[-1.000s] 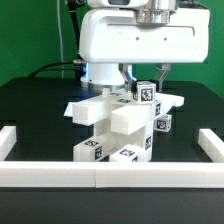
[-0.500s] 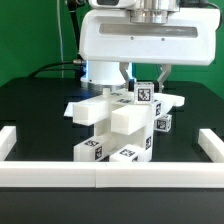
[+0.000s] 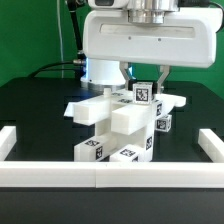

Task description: Assemble chair

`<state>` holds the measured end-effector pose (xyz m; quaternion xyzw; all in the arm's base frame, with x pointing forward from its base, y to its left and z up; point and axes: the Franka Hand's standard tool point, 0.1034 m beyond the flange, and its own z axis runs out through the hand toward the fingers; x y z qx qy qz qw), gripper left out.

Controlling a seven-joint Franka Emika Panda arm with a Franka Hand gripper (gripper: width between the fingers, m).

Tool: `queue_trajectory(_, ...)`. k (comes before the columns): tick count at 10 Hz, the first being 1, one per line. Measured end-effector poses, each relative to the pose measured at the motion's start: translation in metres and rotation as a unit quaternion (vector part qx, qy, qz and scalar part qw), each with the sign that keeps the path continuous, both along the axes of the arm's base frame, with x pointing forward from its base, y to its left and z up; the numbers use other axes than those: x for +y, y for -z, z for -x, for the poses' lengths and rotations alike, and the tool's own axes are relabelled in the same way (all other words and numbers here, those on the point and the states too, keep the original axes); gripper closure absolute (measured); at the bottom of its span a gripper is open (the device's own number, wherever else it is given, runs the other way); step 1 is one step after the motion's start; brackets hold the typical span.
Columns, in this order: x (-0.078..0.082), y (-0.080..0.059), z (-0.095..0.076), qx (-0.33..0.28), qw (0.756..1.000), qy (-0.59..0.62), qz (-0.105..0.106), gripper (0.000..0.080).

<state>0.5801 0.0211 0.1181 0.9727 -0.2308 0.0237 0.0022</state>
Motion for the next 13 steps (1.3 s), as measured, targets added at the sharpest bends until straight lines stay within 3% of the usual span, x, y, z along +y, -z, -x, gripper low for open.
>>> queue_trajectory(6, 0.0027, 0.0003, 0.0001, -0.002, 0.988, 0.152, -0.011, 0.0511)
queue_trajectory(7, 0.0027, 0.0003, 0.0001, -0.002, 0.989, 0.150, -0.011, 0.0365)
queue_trajectory(8, 0.0026, 0.0004, 0.0001, -0.002, 0.990, 0.143, -0.010, 0.0365)
queue_trajectory(9, 0.0029, 0.0008, 0.0002, -0.001, 0.993, 0.119, -0.009, 0.0235)
queue_trajectory(10, 0.0030, 0.0009, 0.0002, -0.001, 0.996, 0.090, -0.007, 0.0168)
queue_trajectory(13, 0.0050, 0.0010, 0.0003, 0.001, 1.000, -0.011, -0.002, 0.0155)
